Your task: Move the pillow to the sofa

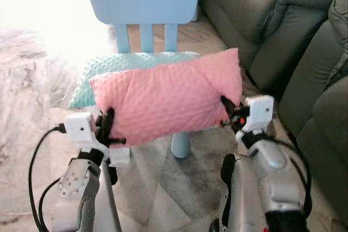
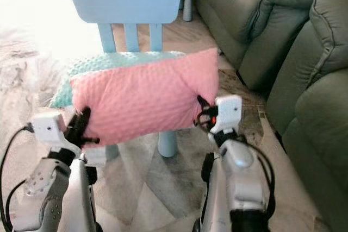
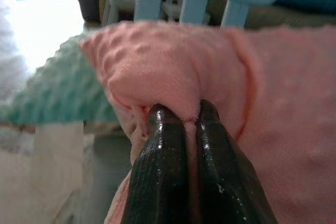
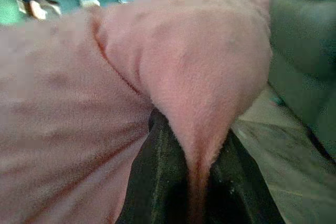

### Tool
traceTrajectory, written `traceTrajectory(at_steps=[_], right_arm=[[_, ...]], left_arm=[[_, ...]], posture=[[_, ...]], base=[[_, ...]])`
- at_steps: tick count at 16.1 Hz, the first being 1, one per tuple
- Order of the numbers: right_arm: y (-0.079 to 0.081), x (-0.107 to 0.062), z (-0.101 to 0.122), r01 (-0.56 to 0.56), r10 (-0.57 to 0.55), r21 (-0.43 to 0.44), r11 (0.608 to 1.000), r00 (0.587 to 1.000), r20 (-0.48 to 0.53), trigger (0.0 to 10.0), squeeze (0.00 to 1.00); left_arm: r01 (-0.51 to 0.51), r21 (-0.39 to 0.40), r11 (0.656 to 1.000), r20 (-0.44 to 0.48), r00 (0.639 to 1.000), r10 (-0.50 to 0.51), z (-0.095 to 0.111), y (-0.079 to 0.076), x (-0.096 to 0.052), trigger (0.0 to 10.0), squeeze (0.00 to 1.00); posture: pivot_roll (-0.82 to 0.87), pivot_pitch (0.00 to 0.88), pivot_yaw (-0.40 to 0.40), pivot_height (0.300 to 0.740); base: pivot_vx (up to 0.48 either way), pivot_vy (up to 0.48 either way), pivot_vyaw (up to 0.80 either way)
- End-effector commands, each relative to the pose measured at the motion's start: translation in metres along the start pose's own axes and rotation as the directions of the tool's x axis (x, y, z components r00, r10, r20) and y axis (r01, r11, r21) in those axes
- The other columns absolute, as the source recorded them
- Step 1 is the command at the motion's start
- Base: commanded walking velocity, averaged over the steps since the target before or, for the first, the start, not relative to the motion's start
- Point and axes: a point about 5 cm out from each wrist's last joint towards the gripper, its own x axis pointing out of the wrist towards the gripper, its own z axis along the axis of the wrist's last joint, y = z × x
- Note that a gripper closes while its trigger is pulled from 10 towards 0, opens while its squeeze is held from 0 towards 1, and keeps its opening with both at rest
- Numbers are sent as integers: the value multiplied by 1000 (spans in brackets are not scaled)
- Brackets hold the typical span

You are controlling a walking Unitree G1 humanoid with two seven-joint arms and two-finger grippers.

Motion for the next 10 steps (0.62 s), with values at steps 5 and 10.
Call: traceTrajectory(at_steps=[5,10], right_arm=[[-2,-14,5,74,-74,-27,997,997,10,0,0],[3,-11,9,83,-82,-55,995,996,33,0,0]], left_arm=[[18,12,1000,-43,999,-18,-3,5,-3,0,0],[10,30,1000,-15,1000,-9,1,7,1,0,0]], posture=[[-99,0,-7,351],[-102,0,-1,351]], base=[[0,0,0],[0,0,0]])
